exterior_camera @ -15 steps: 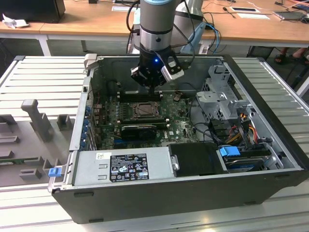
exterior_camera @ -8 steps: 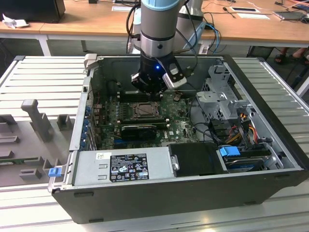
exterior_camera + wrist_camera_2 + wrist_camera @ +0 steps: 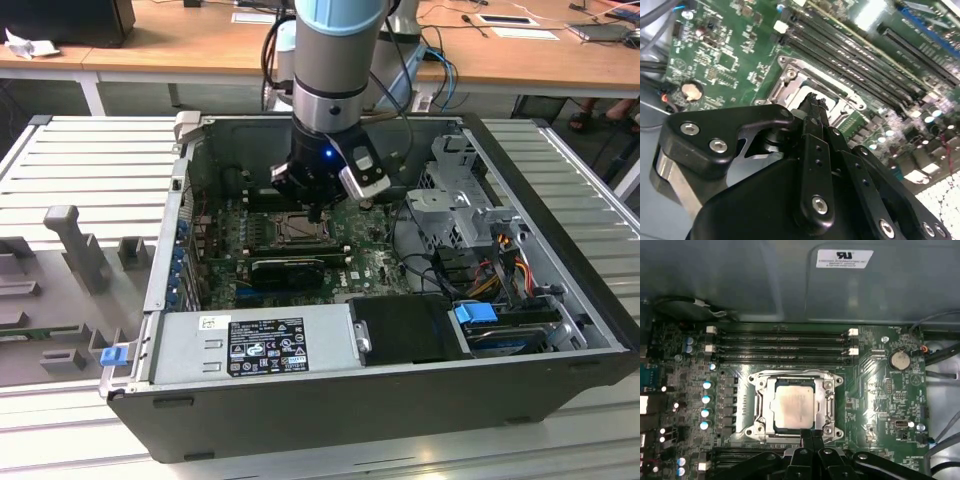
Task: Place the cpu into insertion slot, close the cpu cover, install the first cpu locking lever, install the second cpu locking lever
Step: 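Install the second cpu locking lever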
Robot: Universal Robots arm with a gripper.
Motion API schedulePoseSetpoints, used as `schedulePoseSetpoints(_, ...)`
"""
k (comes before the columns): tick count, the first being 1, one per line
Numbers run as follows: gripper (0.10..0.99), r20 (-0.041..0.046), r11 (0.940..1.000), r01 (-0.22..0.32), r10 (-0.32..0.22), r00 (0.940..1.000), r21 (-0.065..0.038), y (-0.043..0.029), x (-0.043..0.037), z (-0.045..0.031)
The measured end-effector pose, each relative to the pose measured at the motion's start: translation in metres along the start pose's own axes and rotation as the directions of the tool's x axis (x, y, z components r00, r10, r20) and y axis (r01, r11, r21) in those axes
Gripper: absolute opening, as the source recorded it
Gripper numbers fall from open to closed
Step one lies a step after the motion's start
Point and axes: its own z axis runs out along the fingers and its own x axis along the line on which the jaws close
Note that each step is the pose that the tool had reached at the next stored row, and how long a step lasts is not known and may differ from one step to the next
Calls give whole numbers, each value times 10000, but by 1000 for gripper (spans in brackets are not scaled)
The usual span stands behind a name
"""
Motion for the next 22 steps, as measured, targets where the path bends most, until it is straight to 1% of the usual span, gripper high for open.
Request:
schedulePoseSetpoints(1,106,-3,10000,14,-14,10000,-1,-21,1,1)
schedulePoseSetpoints(3,106,-6,10000,31,-31,10000,-10,-97,3,7)
schedulePoseSetpoints(5,106,-8,10000,57,-57,10000,-48,-127,22,12)
schedulePoseSetpoints(6,106,-11,9999,88,-88,10000,-83,-145,52,16)
schedulePoseSetpoints(9,106,-16,9999,131,-131,9999,-89,-185,147,21)
schedulePoseSetpoints(11,106,-19,9998,154,-154,9999,-90,-191,195,25)
schedulePoseSetpoints(13,106,-25,9998,197,-197,9998,-89,-194,291,41)
schedulePoseSetpoints(14,106,-30,9997,228,-228,9997,-89,-199,306,74)
schedulePoseSetpoints(16,106,-36,9996,270,-270,9996,-90,-203,316,112)
schedulePoseSetpoints(17,106,-41,9995,310,-311,9995,-89,-207,339,144)
schedulePoseSetpoints(21,106,-54,9991,407,-408,9992,-90,-217,371,222)
schedulePoseSetpoints(22,106,-58,9989,449,-449,9990,-100,-220,391,248)
